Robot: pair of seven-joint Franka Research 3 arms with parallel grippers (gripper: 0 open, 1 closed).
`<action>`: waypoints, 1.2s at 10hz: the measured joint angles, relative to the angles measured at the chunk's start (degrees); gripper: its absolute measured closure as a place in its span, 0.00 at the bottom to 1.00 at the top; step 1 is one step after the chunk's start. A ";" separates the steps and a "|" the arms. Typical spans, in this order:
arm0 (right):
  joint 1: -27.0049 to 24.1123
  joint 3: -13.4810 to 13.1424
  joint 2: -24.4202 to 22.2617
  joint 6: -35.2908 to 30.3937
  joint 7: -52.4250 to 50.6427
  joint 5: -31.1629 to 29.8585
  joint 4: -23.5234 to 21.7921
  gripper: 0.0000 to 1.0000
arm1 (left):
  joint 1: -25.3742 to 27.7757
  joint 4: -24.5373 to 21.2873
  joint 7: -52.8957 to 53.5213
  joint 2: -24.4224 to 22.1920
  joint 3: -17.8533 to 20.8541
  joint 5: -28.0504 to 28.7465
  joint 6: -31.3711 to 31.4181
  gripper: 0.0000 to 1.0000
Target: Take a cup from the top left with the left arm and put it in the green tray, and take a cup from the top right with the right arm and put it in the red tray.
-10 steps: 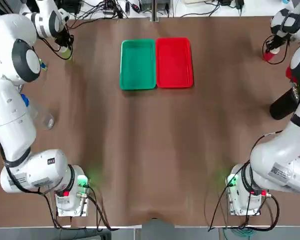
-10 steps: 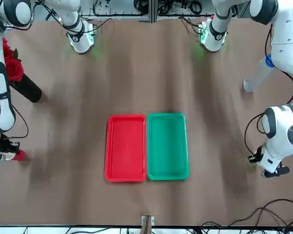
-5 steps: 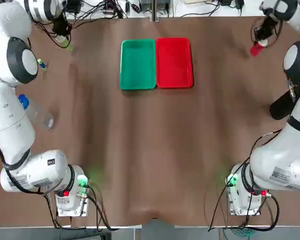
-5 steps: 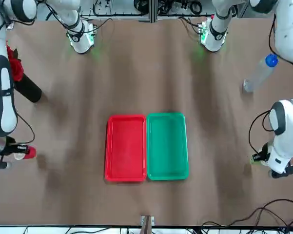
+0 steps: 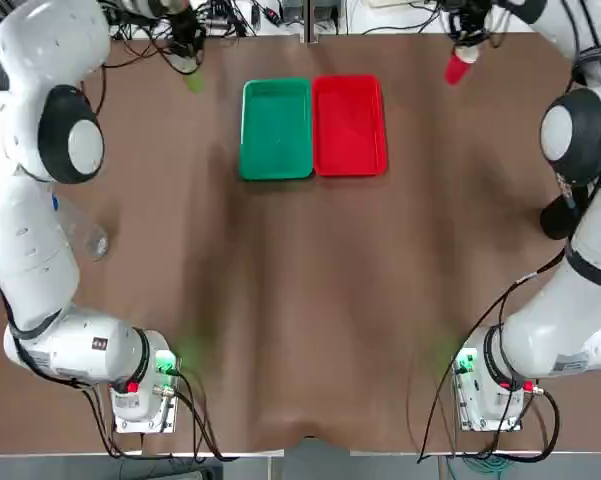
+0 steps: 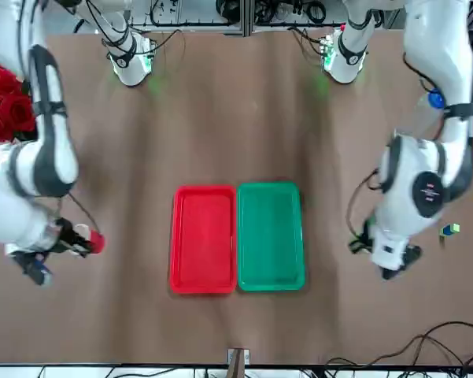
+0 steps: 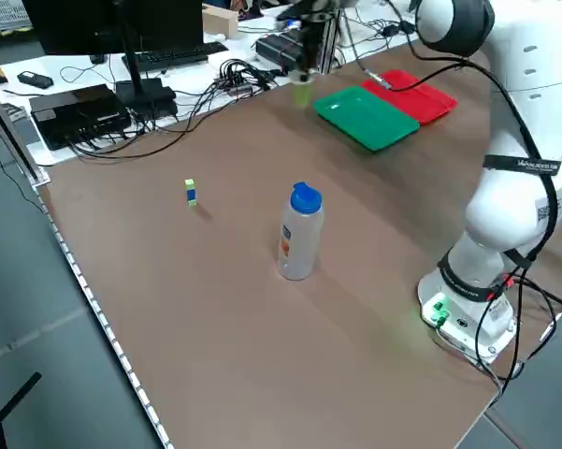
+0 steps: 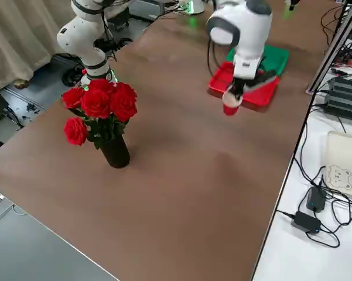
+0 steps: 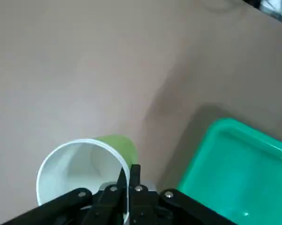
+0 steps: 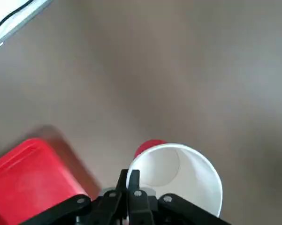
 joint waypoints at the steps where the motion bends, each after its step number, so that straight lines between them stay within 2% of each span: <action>1: 4.15 0.12 0.05 0.61 6.30 0.03 -0.23 0.98 | -3.31 0.07 -4.74 0.18 -0.01 -0.13 0.01 0.98; 3: 12.21 0.11 0.51 5.17 17.48 0.03 -0.79 0.98 | -8.97 1.69 -11.56 1.86 0.05 -0.20 0.30 0.98; 5: 17.75 0.05 2.85 10.19 24.90 0.03 -1.66 0.97 | -13.76 3.15 -15.98 5.72 0.50 -0.20 5.04 0.98; 8: 21.63 -0.05 8.32 16.65 28.20 0.02 -2.07 0.96 | -16.22 3.72 -17.91 11.38 0.75 -0.20 11.46 0.98; 12: 23.72 -0.13 10.25 17.14 28.39 -0.11 -2.08 0.92 | -16.99 4.05 -17.87 14.66 0.83 -0.19 14.91 0.97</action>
